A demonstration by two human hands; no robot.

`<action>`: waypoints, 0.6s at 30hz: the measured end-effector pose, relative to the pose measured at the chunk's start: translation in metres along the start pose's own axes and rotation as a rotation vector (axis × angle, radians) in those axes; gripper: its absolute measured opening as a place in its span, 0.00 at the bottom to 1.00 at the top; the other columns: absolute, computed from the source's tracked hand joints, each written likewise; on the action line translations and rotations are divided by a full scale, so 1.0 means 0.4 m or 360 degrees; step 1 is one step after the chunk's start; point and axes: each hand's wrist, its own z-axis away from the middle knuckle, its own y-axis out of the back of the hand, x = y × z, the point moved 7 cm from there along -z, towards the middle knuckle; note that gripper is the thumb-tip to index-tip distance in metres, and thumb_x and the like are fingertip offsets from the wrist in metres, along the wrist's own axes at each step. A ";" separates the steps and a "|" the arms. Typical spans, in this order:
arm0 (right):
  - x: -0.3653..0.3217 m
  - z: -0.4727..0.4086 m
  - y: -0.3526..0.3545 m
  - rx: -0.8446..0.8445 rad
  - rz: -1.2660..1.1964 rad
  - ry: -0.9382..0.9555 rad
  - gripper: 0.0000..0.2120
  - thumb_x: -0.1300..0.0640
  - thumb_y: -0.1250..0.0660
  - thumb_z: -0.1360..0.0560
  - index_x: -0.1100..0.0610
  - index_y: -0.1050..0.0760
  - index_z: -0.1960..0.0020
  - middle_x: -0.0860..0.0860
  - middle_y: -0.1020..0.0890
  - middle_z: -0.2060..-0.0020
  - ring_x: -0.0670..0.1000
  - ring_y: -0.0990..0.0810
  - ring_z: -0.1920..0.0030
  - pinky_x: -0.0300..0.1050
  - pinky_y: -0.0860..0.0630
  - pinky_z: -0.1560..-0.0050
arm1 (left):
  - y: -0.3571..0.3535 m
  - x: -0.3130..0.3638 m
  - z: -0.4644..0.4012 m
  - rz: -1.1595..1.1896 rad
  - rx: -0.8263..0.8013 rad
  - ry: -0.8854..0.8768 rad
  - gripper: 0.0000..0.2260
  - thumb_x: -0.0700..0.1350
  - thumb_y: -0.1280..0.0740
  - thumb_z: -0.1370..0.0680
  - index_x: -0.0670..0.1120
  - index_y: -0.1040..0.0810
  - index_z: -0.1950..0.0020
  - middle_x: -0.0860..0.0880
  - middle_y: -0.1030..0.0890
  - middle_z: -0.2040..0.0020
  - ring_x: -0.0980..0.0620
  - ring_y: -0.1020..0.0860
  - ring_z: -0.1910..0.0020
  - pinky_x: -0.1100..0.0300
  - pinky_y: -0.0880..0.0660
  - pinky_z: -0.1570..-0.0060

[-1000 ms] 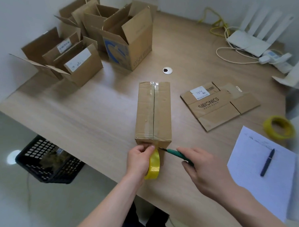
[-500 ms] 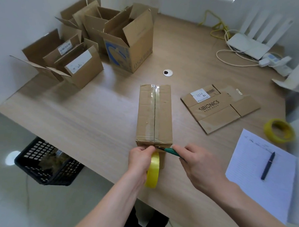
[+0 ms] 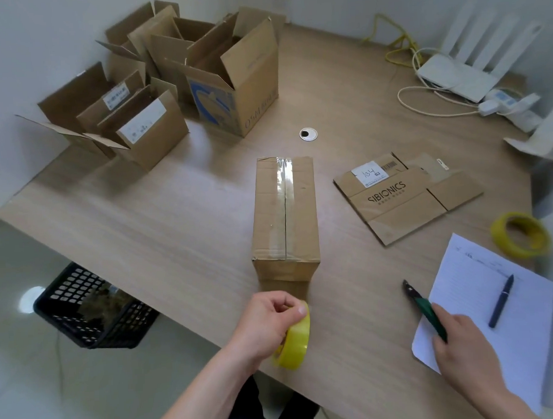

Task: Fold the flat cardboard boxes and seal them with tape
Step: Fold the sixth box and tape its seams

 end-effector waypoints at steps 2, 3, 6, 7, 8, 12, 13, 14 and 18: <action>0.002 0.003 -0.009 -0.0014 0.0208 -0.0008 0.26 0.60 0.37 0.26 0.51 0.32 0.28 0.50 0.24 0.51 0.54 0.27 0.50 0.52 0.25 0.54 | -0.017 0.024 0.011 -0.0010 -0.0053 -0.0053 0.07 0.36 0.29 0.24 0.44 0.19 0.62 0.51 0.28 0.71 0.57 0.32 0.74 0.66 0.34 0.73; -0.025 0.012 0.003 0.0080 0.0167 0.0034 0.27 0.57 0.34 0.26 0.52 0.32 0.28 0.50 0.24 0.50 0.53 0.26 0.49 0.51 0.25 0.52 | -0.024 0.034 0.017 -0.0001 -0.0071 -0.0077 0.06 0.35 0.29 0.25 0.43 0.19 0.61 0.51 0.29 0.71 0.57 0.32 0.74 0.66 0.34 0.73; -0.183 0.076 0.021 0.0016 -0.0845 0.0186 0.29 0.53 0.24 0.30 0.46 0.28 0.31 0.48 0.18 0.49 0.47 0.21 0.50 0.42 0.25 0.48 | -0.042 0.059 0.027 0.0061 -0.0092 -0.0157 0.06 0.32 0.30 0.25 0.41 0.19 0.59 0.55 0.27 0.72 0.59 0.31 0.73 0.68 0.34 0.71; -0.252 0.101 0.011 -0.0194 -0.1255 0.0254 0.31 0.52 0.22 0.32 0.44 0.28 0.31 0.49 0.17 0.52 0.46 0.18 0.52 0.37 0.24 0.49 | -0.047 0.069 0.032 0.0074 -0.0089 -0.0194 0.06 0.31 0.30 0.25 0.41 0.19 0.60 0.55 0.26 0.72 0.60 0.31 0.72 0.69 0.34 0.70; -0.320 0.126 -0.003 -0.0417 -0.1532 0.0323 0.34 0.51 0.22 0.34 0.42 0.29 0.31 0.50 0.15 0.53 0.47 0.17 0.53 0.37 0.23 0.51 | -0.051 0.080 0.037 0.0084 -0.0079 -0.0237 0.07 0.31 0.30 0.26 0.42 0.18 0.60 0.54 0.25 0.69 0.60 0.31 0.71 0.69 0.33 0.68; -0.464 0.171 -0.026 -0.0665 -0.2014 0.0420 0.32 0.62 0.27 0.35 0.50 0.29 0.32 0.54 0.15 0.49 0.51 0.16 0.50 0.44 0.21 0.52 | -0.059 0.123 0.061 0.0049 -0.0060 -0.0430 0.05 0.36 0.25 0.30 0.46 0.15 0.61 0.46 0.28 0.53 0.54 0.27 0.59 0.65 0.29 0.61; -0.471 0.170 -0.025 -0.0630 -0.2054 0.0399 0.30 0.65 0.28 0.35 0.54 0.27 0.34 0.54 0.14 0.51 0.50 0.17 0.53 0.44 0.21 0.54 | -0.058 0.129 0.065 0.0027 -0.0055 -0.0471 0.04 0.37 0.26 0.30 0.46 0.15 0.60 0.46 0.29 0.53 0.53 0.27 0.57 0.64 0.29 0.60; -0.476 0.169 -0.023 -0.0625 -0.2090 0.0389 0.27 0.67 0.28 0.34 0.56 0.26 0.36 0.55 0.14 0.55 0.50 0.17 0.56 0.44 0.21 0.57 | -0.054 0.133 0.069 0.0005 -0.0033 -0.0527 0.04 0.37 0.26 0.30 0.46 0.15 0.60 0.47 0.30 0.53 0.52 0.27 0.56 0.63 0.29 0.60; -0.477 0.164 0.000 -0.0623 -0.2142 0.0370 0.08 0.69 0.30 0.26 0.61 0.20 0.48 0.59 0.19 0.64 0.54 0.21 0.65 0.46 0.22 0.66 | -0.045 0.129 0.095 0.0128 0.0021 -0.0750 0.05 0.40 0.27 0.30 0.49 0.13 0.59 0.49 0.30 0.54 0.53 0.25 0.55 0.61 0.25 0.58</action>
